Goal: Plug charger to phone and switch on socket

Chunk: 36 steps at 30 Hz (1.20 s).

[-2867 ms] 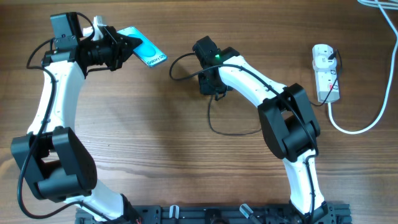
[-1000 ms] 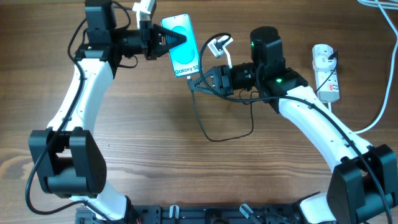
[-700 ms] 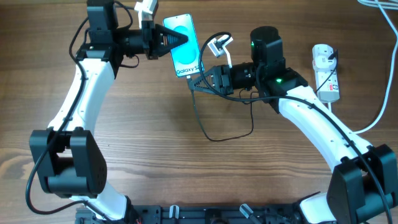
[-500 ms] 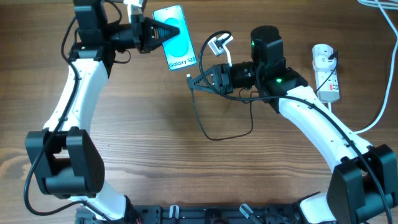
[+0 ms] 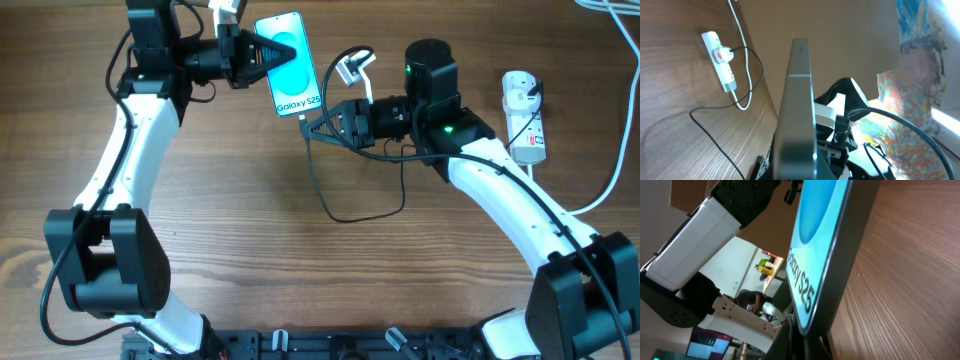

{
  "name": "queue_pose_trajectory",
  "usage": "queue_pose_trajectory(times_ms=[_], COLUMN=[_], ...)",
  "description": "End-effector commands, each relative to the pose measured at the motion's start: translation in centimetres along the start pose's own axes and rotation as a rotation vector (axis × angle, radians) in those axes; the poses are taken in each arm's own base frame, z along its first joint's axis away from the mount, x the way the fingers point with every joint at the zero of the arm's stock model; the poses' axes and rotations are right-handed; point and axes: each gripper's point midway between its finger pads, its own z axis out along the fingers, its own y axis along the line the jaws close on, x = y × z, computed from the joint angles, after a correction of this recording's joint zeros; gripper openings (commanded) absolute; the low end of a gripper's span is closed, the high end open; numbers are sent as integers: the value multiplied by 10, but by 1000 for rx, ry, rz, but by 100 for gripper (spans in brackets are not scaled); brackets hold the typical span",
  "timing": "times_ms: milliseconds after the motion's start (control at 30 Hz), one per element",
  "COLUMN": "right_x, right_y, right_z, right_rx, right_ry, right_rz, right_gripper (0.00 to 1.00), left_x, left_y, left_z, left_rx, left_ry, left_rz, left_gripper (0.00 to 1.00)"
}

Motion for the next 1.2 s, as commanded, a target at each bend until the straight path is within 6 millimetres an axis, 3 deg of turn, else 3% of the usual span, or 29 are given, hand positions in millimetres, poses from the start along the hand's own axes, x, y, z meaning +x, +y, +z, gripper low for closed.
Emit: queue_pose_trajectory(times_ms=[0,1167], right_x=[-2,-3], right_y=[4,4], right_z=[0,-1], right_rx=[-3,-4], right_ry=[-4,-7], right_rz=[-8,8], right_gripper=[4,4], left_x=[10,13], left_y=[-20,-20], left_z=[1,9], left_rx=[48,46], left_ry=[55,63], left_rz=[57,110], left_gripper=[4,4])
